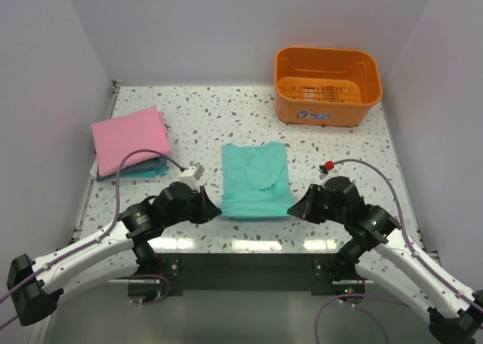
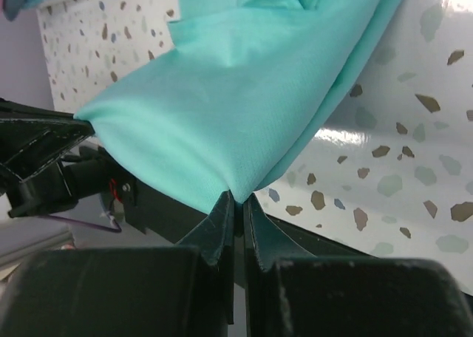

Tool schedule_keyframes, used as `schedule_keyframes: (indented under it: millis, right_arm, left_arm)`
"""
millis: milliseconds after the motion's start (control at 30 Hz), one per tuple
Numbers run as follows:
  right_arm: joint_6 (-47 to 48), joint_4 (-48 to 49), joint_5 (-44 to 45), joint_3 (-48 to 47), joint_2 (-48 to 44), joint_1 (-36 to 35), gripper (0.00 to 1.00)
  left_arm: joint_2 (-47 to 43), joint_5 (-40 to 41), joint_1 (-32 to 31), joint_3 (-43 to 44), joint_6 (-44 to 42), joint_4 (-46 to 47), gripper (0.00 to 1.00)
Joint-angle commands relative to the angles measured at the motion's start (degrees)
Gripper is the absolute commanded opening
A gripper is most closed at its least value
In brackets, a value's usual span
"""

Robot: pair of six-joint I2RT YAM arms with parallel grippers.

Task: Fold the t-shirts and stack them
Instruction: Fold the tshirt

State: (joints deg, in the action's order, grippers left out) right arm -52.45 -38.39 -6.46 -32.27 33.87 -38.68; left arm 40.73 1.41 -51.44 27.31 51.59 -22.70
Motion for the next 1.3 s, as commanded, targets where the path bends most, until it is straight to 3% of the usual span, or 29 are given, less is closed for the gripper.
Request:
schedule_keyframes:
  millis: [0,333,600,1100,1267]
  right_arm:
    - [1.90,-1.87,7.07,-5.95,2.77,0.09,0.00]
    - [5.77,7.35,13.67,-15.53,14.11,2.46,0.00]
    - [8.76,15.18,6.90,-20.28,23.25,10.72,0.00]
    - [11.57,24.14,-6.27,-27.66,44.76,23.73,0.00]
    - [12.54,27.57,-5.50,-30.48,53.48,25.93,0.00]
  left_arm:
    - [2.59,8.60,0.02,6.95,-2.72,-2.70,0.00]
    - [14.27,20.47,1.95,17.16,-6.85,2.48,0.00]
    - [25.08,14.24,11.79,24.54,-13.27,8.98,0.00]
    - [46.61,8.88,20.23,37.90,-18.90,14.52,0.00]
    - [54.18,4.15,23.14,41.41,-20.83,19.88,0.00]
